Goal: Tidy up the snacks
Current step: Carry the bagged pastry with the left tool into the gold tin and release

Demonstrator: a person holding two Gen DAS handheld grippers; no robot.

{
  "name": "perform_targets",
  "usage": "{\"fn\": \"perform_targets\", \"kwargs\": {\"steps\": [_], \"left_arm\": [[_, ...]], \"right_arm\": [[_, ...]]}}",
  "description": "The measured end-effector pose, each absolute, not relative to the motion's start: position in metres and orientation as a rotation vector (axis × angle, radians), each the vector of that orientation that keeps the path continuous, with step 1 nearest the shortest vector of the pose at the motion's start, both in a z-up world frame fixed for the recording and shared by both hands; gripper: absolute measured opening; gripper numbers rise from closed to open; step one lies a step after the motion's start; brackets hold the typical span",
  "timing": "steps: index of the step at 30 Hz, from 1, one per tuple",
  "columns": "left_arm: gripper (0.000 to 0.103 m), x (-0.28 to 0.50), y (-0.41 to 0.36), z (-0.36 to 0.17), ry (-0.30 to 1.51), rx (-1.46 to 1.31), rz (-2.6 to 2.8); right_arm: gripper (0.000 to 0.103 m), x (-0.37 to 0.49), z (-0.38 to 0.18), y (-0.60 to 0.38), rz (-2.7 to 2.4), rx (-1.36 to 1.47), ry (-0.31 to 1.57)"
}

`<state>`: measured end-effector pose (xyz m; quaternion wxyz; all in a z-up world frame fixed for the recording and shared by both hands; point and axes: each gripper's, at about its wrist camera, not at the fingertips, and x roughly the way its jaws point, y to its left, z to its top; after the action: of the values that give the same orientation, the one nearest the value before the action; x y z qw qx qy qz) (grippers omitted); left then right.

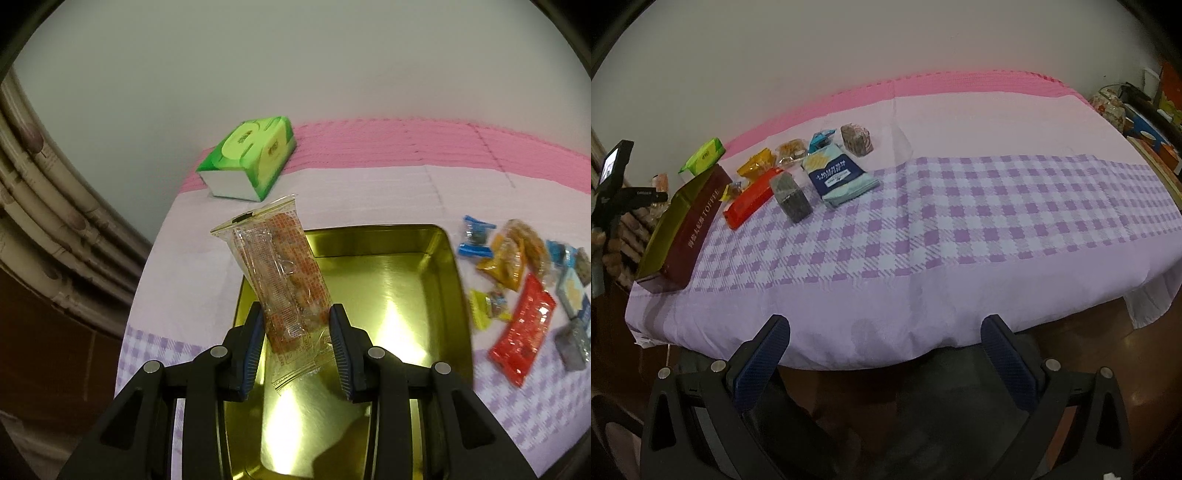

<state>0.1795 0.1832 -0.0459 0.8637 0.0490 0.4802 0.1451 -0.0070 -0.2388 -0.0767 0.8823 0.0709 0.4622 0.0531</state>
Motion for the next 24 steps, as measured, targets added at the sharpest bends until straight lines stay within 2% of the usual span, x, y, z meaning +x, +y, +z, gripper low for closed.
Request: {"fn": "perform_targets", "kwargs": {"steps": [17, 24], "left_arm": [[0.036, 0.217, 0.216, -0.082, 1.106, 0.083, 0.367], [0.037, 0.178, 0.209, -0.043, 0.993, -0.024, 0.350]], "right_arm": [[0.103, -0.006, -0.084, -0.234, 0.124, 0.125, 0.979], [0.103, -0.004, -0.067, -0.219, 0.246, 0.098, 0.931]]}}
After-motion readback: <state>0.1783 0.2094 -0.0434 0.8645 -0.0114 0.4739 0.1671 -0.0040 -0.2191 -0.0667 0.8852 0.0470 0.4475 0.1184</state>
